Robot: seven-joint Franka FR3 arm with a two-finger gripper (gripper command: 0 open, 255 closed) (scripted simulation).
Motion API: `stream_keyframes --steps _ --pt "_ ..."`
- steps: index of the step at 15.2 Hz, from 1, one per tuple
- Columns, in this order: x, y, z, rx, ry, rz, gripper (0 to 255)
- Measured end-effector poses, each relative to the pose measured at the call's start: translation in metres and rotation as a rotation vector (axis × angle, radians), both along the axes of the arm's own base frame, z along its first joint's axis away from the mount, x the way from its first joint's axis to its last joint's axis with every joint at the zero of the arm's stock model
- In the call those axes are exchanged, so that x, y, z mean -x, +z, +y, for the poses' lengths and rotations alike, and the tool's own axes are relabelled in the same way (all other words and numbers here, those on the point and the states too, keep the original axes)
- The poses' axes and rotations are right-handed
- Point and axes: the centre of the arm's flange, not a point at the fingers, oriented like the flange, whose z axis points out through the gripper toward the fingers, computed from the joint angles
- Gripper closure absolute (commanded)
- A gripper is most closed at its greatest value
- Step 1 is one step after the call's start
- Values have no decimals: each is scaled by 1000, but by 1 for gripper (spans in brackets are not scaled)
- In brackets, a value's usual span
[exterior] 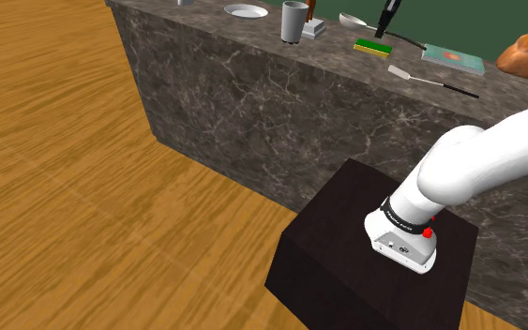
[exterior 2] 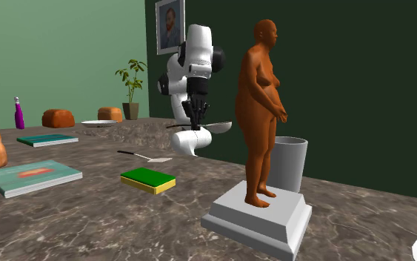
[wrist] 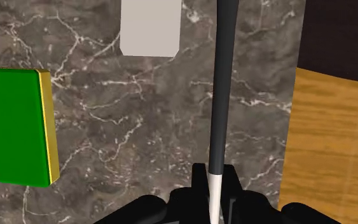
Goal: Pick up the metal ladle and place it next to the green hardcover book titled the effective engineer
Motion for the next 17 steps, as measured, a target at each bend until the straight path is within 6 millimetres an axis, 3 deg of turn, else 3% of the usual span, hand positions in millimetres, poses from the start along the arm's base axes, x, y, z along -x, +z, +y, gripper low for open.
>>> stream_keyframes --steps 17 --pt "190 -2 -116 0 0 0 255"
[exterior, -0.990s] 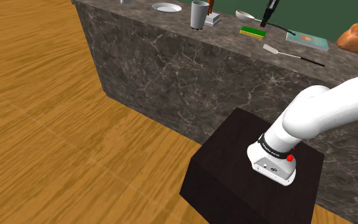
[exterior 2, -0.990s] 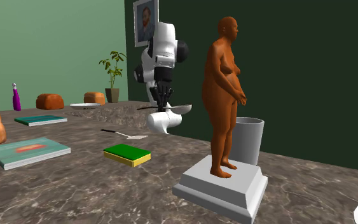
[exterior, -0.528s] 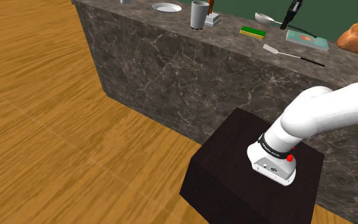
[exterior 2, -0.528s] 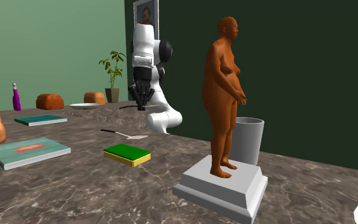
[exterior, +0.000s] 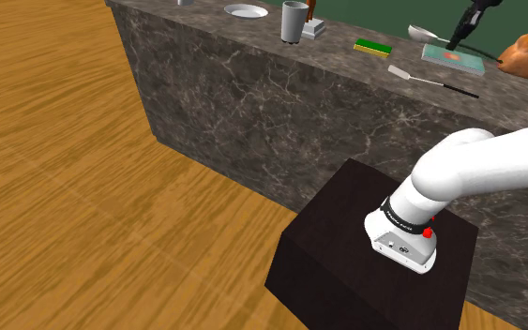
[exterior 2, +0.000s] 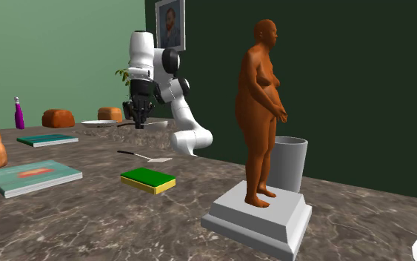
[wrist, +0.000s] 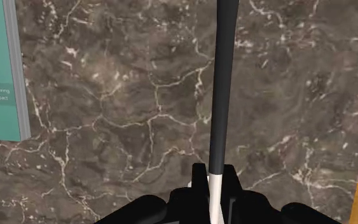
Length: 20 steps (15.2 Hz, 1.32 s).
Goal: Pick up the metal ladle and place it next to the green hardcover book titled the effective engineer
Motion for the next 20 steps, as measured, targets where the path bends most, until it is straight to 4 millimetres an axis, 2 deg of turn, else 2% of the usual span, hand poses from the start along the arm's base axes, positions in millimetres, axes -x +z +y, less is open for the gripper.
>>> stream_keyframes --steps 11,14,20 --pt "125 3 -73 0 0 0 255" --pt "134 -8 -77 0 1 1 255" --pt "137 -40 -77 0 1 1 255"
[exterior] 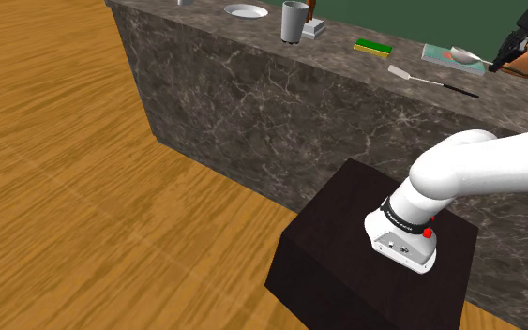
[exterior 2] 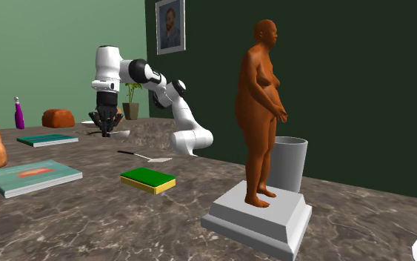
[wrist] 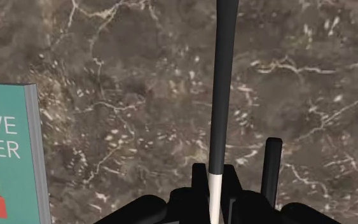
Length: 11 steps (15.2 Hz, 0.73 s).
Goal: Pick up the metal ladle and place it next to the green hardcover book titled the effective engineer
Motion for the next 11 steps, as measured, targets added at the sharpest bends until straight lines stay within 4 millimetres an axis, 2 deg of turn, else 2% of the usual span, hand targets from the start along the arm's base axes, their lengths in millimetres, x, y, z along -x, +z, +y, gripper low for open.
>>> stream_keyframes --steps 11 --pt "-1 -55 0 0 0 0 255"
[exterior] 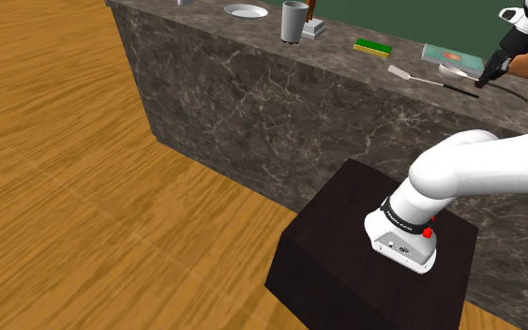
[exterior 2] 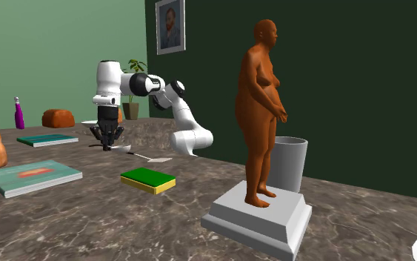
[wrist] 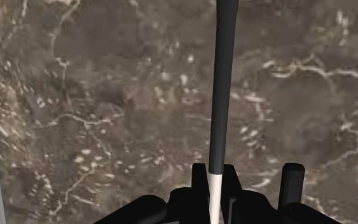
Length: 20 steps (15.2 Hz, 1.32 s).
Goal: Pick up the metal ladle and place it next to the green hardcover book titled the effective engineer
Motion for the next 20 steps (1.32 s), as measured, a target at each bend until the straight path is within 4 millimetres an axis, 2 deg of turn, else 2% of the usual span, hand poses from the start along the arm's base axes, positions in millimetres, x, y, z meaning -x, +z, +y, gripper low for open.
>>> stream_keyframes --steps 5,6,12,17,20 --pt "0 -2 0 0 0 0 255" --pt "0 -2 0 0 0 0 0" --pt "0 -2 0 0 0 0 0" --pt "2 41 5 1 0 0 0" --pt "2 47 5 1 0 0 0"
